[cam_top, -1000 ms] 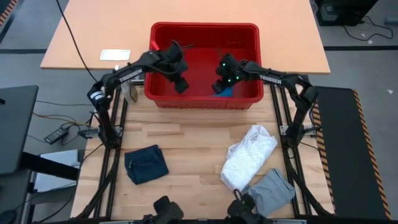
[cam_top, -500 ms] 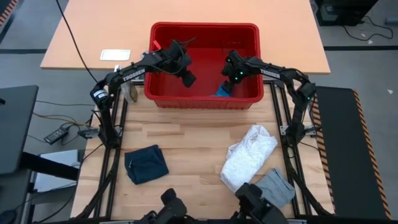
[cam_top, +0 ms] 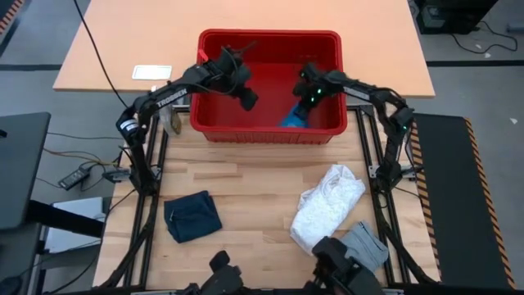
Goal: Fold laundry
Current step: Remove the blue underwear from the red laundry bin
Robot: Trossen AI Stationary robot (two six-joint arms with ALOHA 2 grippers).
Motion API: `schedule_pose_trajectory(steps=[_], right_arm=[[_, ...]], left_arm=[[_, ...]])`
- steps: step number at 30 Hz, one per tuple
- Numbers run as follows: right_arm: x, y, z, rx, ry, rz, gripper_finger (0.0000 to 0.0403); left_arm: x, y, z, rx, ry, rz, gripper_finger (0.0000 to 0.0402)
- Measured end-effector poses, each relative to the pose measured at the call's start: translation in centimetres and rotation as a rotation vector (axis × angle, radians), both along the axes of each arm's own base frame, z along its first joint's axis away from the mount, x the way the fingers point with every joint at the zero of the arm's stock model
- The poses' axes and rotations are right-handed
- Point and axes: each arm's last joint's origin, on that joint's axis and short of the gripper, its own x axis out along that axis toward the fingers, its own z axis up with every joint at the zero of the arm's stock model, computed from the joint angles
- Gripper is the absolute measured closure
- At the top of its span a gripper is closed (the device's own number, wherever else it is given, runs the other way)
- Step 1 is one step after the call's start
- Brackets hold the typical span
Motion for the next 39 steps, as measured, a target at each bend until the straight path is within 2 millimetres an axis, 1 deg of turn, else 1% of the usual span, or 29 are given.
schedule_pose_trajectory(steps=[3,5,7,9,12,16,19,23,26,29,32,33,35,37,39], right_arm=[[-0.4,0.4,4.7,-0.085,-0.092,-0.043,0.0387],[-0.8,1.1,8.4,-0.135,-0.182,-0.079,0.0387],[-1.4,2.3,12.3,-0.179,-0.288,-0.116,0.0387],[-1.9,3.9,15.5,-0.193,-0.399,-0.136,0.0387],[-2.3,6.3,18.8,-0.184,-0.546,-0.161,0.0387],[-2.2,9.9,21.5,-0.162,-0.676,-0.113,0.0387],[-1.4,12.9,22.1,-0.103,-0.700,-0.022,0.0387],[0.7,17.2,21.9,-0.017,-0.687,0.144,0.0387],[2.4,20.3,21.9,-0.065,-0.689,0.334,0.0387],[3.5,22.4,22.3,-0.113,-0.739,0.430,0.0387],[4.1,23.3,22.4,-0.047,-0.779,0.452,0.0387],[4.3,23.5,22.0,-0.014,-0.766,0.468,0.0387],[4.7,24.4,20.6,0.044,-0.705,0.523,0.0387],[4.9,25.9,18.6,0.078,-0.610,0.576,0.0387],[5.2,27.3,16.1,0.105,-0.519,0.617,0.0387]], left_arm=[[-0.8,-0.7,2.6,0.032,-0.042,-0.001,0.0259],[-1.4,-1.4,4.4,0.066,-0.063,-0.018,0.0259],[-2.2,-2.2,6.4,0.109,-0.085,-0.035,0.0259],[-3.0,-3.3,8.1,0.149,-0.110,-0.052,0.0259],[-4.0,-4.9,10.3,0.210,-0.149,-0.086,0.0259],[-5.0,-7.9,12.4,0.311,-0.176,-0.184,0.0254],[-5.5,-10.0,13.6,0.352,-0.191,-0.220,0.0247],[-6.3,-12.7,14.6,0.347,-0.212,-0.221,0.0239],[-6.9,-14.8,15.4,0.340,-0.241,-0.258,0.0239],[-7.1,-16.7,15.9,0.343,-0.268,-0.288,0.0239],[-7.0,-18.4,16.1,0.313,-0.281,-0.265,0.0239],[-6.9,-19.0,16.1,0.300,-0.286,-0.250,0.0239],[-6.6,-20.0,16.1,0.281,-0.292,-0.194,0.0239],[-6.3,-21.2,16.0,0.270,-0.295,-0.137,0.0239],[-5.8,-22.2,15.8,0.259,-0.294,-0.116,0.0239]])
